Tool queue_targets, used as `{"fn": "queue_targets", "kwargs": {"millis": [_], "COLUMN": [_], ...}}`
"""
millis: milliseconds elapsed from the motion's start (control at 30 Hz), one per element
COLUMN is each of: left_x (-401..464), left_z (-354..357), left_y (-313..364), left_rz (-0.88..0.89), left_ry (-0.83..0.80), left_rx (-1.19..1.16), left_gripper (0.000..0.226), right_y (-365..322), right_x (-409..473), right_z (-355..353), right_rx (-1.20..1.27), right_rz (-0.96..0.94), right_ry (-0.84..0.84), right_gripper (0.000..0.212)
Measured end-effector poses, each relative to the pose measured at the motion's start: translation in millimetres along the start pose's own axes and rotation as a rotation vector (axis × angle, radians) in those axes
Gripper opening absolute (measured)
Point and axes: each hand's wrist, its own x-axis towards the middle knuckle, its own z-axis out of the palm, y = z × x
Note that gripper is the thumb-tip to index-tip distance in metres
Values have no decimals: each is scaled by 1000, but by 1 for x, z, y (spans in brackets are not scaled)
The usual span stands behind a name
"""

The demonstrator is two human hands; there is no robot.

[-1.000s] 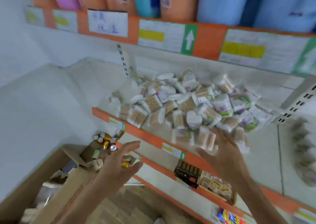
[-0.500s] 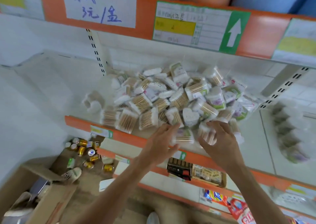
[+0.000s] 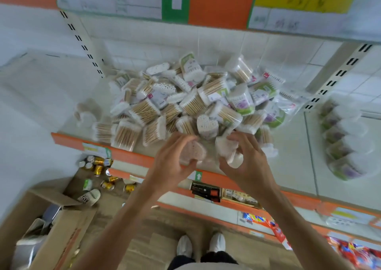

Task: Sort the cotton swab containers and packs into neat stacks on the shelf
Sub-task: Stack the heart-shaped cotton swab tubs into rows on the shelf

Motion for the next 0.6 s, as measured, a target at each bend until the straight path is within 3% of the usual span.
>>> {"fn": "queue_targets", "kwargs": {"millis": [233, 433, 533, 600], "left_x": [-4, -6, -10, -6], "left_z": [8, 13, 11, 14], "left_y": [20, 27, 31, 31], "left_rz": [-79, -58, -135, -155], "left_ry": [31, 41, 122, 87], "left_rx": [76, 19, -49, 18], "left_gripper": [56, 40, 47, 59], "right_y": [20, 21, 20, 15], "right_x": [-6, -11, -15, -16], "right_z": [-1, -4, -5, -3], "right_rx": [54, 24, -69, -75], "right_rz": [-154, -154, -178, -129], "right_ry": [-19, -87, -86, -65], "right_gripper": [58, 58, 55, 54]}}
